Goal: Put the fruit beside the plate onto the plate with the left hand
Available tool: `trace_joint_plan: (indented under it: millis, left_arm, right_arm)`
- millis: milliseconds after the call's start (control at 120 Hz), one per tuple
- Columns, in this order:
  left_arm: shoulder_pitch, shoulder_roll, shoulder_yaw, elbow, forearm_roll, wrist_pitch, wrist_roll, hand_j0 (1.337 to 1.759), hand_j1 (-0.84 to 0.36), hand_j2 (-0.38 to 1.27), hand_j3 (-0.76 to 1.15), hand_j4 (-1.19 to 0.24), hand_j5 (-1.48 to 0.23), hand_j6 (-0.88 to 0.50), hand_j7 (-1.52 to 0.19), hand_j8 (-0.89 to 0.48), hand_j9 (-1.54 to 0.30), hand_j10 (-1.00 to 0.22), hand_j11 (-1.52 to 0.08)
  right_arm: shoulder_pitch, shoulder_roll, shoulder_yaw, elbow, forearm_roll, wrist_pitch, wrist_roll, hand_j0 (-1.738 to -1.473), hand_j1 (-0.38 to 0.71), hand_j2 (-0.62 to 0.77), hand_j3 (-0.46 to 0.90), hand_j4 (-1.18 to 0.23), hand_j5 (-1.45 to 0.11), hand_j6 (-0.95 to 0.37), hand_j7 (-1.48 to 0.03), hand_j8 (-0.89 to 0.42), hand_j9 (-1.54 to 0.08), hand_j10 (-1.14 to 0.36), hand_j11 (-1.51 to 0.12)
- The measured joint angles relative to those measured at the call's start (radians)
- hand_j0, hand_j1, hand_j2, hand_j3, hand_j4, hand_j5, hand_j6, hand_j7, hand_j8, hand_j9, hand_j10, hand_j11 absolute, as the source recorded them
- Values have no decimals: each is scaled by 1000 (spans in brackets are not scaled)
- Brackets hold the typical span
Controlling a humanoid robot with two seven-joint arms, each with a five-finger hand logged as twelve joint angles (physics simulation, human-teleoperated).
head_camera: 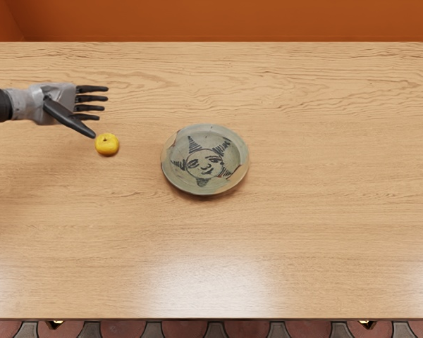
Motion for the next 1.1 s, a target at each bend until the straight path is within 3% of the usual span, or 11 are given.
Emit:
trace_joint_plan:
  millis: [133,325,458,558,867,975,1100]
  left_arm:
    - [-3,-2,0,-4,2,0,0,1658,349,0,0,-1,0,-1,0,0,0,0,0]
    - [-94,13,8,-6,75,0,7,1658,349,0,0,-1,0,0,0,0,0,0,0]
    - [-216,5,10,-26,248,0,75,1658,349,0,0,-1,0,-1,0,-1,0,0,0]
    - [-248,5,10,-49,380,0,123,1658,349,0,0,-1,0,-1,0,-1,0,-1,0]
    - [-347,69,194,-366,541,0,155,1658,349,0,0,-3,0,-3,0,-3,0,-2,0]
    - [-373,69,267,-436,572,7,156,1658,349,0,0,-3,0,-3,0,-3,0,-2,0]
    - [-383,64,315,-501,612,107,156,1658,349,0,0,-3,0,-4,0,-3,0,-2,0]
  right_arm:
    - [-2,0,-2,0,0,-3,1,-1658,-314,-6,0,-30,-38,-30,-38,-30,-38,-30,-38]
    - [-9,0,-2,1,0,-4,-3,-1658,-314,-6,0,-30,-38,-30,-38,-30,-38,-29,-38]
    - [-9,0,-2,1,0,-4,-4,-1658,-314,-6,0,-30,-38,-30,-38,-30,-38,-29,-38]
    - [-10,0,-2,2,0,-4,-4,-1658,-314,-6,0,-30,-38,-30,-38,-30,-38,-30,-38]
    - [-10,0,-2,2,0,-4,-4,-1658,-314,-6,0,-30,-38,-30,-38,-30,-38,-30,-38]
    - [-9,0,-2,2,0,-4,-4,-1658,-314,-6,0,-30,-38,-30,-38,-30,-38,-30,-38]
    - [-10,0,-2,2,0,-4,-4,-1658,-314,-6,0,-30,-38,-30,-38,-30,-38,-29,-38]
